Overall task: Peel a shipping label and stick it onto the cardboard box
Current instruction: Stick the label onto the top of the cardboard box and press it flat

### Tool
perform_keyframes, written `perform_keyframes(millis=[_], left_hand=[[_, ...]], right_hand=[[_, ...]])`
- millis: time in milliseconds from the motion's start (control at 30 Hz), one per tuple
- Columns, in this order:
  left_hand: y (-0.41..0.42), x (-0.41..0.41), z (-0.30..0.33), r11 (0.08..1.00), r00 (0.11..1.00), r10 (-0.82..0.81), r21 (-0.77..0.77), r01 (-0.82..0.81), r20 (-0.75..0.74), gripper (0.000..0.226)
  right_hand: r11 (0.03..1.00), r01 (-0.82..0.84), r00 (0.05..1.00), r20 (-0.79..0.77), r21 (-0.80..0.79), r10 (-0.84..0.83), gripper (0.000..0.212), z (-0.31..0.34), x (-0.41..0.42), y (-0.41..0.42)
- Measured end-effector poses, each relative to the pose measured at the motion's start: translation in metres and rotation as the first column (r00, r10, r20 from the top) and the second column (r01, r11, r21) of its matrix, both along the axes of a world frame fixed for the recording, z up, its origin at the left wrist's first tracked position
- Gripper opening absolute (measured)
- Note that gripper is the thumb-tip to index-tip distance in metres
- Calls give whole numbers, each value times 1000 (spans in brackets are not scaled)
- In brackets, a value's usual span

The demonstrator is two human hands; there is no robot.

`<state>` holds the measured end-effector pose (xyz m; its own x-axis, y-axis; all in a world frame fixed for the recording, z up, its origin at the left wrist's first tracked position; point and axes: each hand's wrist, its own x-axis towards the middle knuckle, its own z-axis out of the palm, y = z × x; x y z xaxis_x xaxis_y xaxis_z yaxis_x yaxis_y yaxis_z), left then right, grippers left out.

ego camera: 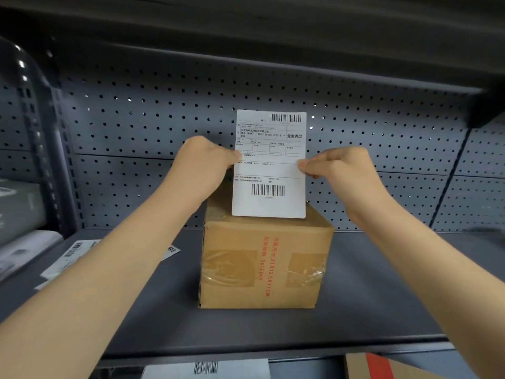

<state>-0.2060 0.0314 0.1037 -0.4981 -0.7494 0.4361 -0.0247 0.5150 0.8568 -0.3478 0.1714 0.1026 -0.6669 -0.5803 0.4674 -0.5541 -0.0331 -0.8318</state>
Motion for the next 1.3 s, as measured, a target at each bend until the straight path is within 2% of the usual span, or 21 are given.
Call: perform_keyframes(millis=[300, 533, 733, 1033, 1133, 1300], left_hand=[[-9, -6, -8, 1000, 997, 17, 5, -17, 73, 20], [-12, -5, -18, 1000, 991, 13, -5, -13, 134, 22], [-19, -10, -30, 999, 984, 0, -36, 6, 176, 25], [-25, -13, -38, 997, 971, -18, -69, 36, 238, 22], [-24, -12, -37, 995, 962, 1, -96, 26, 273, 16], [-21, -10, -36, 994, 951, -6, -98, 38, 308, 22]], right_hand=[[999, -5, 1000, 18, 40, 5, 9, -9, -11, -12], [999, -18, 999, 47, 42, 16, 14, -20, -10, -19], [993, 56, 998, 30, 103, -60, 16, -30, -12, -26], [986, 46, 998, 43, 160, -53, 15, -37, -20, -29], [985, 41, 999, 18, 168, -45, 17, -38, -20, -30], [975, 67, 997, -35, 212, -61, 15, -38, -18, -32]])
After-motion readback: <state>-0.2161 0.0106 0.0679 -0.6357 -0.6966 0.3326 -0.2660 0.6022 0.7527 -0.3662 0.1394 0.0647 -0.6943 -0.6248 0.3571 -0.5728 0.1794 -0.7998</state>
